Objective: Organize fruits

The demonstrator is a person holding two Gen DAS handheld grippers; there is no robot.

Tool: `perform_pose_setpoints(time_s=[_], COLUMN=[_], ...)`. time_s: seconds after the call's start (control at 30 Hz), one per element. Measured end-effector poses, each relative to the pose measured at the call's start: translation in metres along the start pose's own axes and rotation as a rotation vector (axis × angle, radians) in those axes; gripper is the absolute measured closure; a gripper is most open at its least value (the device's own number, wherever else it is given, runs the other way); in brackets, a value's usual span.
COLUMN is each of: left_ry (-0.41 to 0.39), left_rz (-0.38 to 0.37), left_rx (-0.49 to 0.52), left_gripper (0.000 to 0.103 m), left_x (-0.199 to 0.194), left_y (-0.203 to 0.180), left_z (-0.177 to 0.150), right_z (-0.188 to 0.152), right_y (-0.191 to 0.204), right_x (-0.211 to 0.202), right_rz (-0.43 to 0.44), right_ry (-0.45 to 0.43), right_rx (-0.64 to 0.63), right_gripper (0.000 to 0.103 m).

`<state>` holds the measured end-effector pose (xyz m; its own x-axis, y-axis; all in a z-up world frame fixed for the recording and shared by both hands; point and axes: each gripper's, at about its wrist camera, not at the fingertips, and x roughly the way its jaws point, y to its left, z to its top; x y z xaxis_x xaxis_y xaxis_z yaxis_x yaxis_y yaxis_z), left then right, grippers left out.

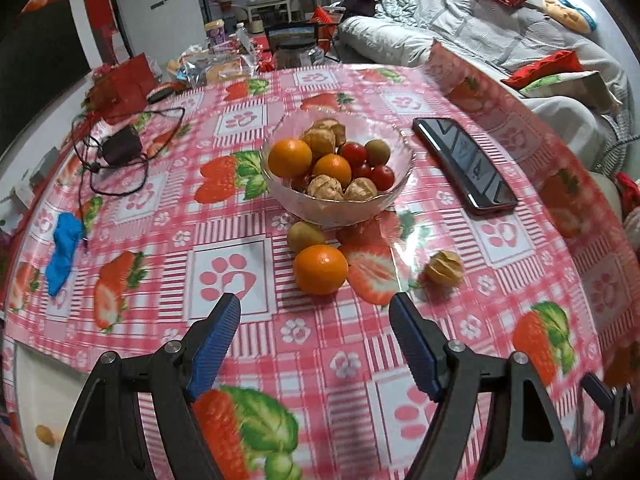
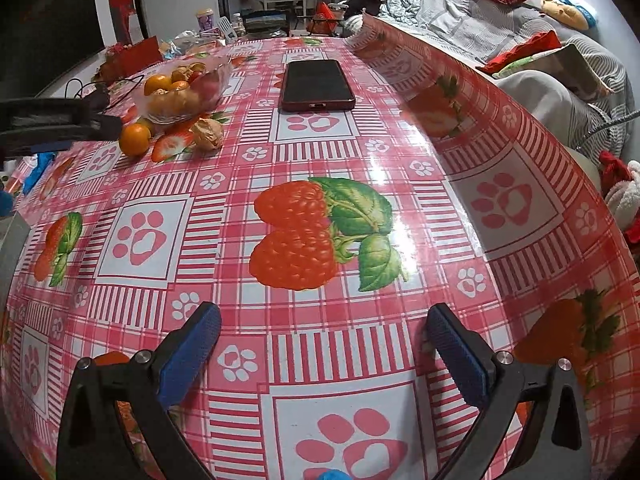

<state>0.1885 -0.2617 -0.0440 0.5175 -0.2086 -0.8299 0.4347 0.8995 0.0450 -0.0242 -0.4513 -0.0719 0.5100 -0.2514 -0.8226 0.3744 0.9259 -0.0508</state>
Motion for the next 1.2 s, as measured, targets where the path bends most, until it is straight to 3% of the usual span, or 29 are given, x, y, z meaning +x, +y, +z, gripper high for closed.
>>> perform_pose_setpoints(time_s=[0.23, 0.33, 0.4, 0.67, 0.93, 1.2], left_ry=[0.023, 0.037, 0.030, 0.019, 0.011, 0.011], left_rz=[0.017, 0.013, -0.002, -0.028, -0.024, 0.015], left_rx=[-0.041, -0.050, -0.055, -0.025, 0.002, -0.054], left_gripper=[0.031, 0.044, 0.059, 0.059, 0.060, 0.061], left_x=[0.034, 0.045, 0.045, 0.024, -0.019, -0.050], left_y=[-0.002, -0.005, -0.004, 0.001, 0.009, 0.040], left_z=[0.008, 0.009, 0.009, -0.016, -0.080, -0.135], right_z=[0.000, 0.000, 0.000, 0.000, 0.000, 0.000], right_y=[0.001, 0.001, 0.001, 0.001, 0.001, 0.001], right_x=[0.000, 0.000, 0.000, 0.000, 0.000, 0.000], right_rz=[0.001, 0.001, 0.001, 0.001, 0.001, 0.001], right_ry=[-0.002, -0.002, -0.002, -0.002, -0.002, -0.003], right_rx=[0.000, 0.000, 0.001, 0.000, 0.000, 0.000], right_gripper=[0.000, 0.000, 0.000, 0.000, 0.000, 0.000])
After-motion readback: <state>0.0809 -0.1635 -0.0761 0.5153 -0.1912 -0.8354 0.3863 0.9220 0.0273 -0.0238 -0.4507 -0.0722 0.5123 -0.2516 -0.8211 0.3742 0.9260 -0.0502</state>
